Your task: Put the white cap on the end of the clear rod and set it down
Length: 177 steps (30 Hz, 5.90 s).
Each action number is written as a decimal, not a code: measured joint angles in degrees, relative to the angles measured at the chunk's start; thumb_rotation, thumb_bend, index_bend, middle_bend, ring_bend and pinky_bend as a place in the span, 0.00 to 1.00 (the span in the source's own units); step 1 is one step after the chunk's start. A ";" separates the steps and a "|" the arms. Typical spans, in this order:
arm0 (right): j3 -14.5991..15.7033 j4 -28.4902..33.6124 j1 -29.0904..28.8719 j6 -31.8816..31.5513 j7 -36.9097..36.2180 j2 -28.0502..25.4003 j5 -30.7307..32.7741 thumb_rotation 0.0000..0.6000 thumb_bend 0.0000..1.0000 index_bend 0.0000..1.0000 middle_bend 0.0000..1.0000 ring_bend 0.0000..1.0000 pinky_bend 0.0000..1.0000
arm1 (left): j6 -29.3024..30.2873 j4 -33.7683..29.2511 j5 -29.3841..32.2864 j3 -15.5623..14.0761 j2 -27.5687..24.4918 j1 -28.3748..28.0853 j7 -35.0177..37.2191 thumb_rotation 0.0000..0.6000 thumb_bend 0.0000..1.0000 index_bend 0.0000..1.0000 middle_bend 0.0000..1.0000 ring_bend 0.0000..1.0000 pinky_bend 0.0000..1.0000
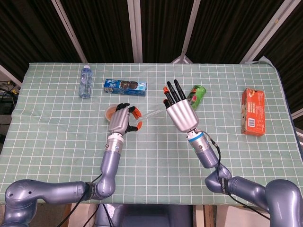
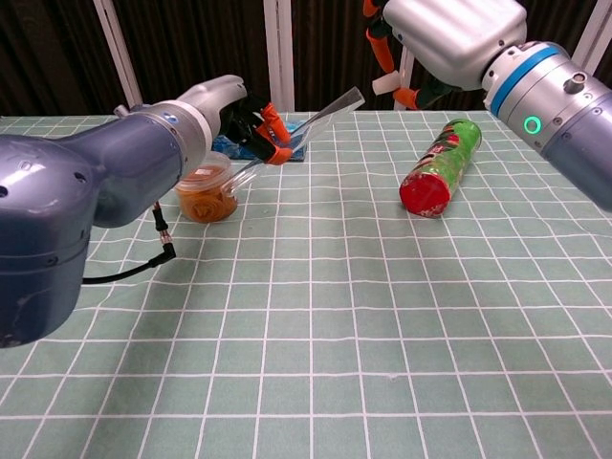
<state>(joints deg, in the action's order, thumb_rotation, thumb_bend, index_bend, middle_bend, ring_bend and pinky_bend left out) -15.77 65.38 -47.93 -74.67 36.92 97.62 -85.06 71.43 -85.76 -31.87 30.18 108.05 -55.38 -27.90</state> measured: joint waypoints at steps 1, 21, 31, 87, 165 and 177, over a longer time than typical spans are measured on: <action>0.02 0.07 0.02 -0.03 0.03 -0.01 0.02 1.00 0.36 0.59 0.23 0.05 0.00 | 0.05 0.00 -0.12 -0.02 0.05 0.02 0.08 1.00 0.64 0.59 0.50 0.13 0.00; 0.38 0.48 0.14 0.06 0.00 0.32 0.49 1.00 0.36 0.59 0.23 0.05 0.00 | 0.16 0.58 -0.85 0.29 0.99 -0.02 0.88 1.00 0.64 0.59 0.50 0.13 0.00; 0.42 0.95 0.37 -0.15 0.34 0.58 0.86 1.00 0.36 0.59 0.23 0.05 0.00 | 0.22 0.52 -0.63 0.58 1.29 -0.19 0.60 1.00 0.64 0.59 0.50 0.13 0.00; 0.27 2.26 0.81 -0.24 0.00 -0.13 1.38 1.00 0.36 0.59 0.23 0.05 0.00 | 0.71 0.78 -2.89 0.43 2.89 -1.40 0.26 1.00 0.64 0.58 0.50 0.13 0.00; 1.29 3.84 1.88 -1.38 0.00 -0.55 -0.22 1.00 0.36 0.59 0.23 0.05 0.00 | 2.16 2.70 -2.92 4.11 7.19 -2.34 1.58 1.00 0.64 0.58 0.50 0.13 0.00; 1.35 5.53 2.39 -1.29 1.21 -1.42 0.02 1.00 0.36 0.30 0.17 0.05 0.00 | 2.11 2.20 -4.46 3.58 6.51 -1.60 2.47 1.00 0.66 0.58 0.50 0.14 0.00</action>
<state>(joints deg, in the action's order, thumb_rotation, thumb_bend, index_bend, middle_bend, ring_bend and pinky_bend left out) -14.43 70.91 -45.53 -75.96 38.14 96.20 -85.04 73.55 -83.56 -36.33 33.75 114.56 -56.97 -25.43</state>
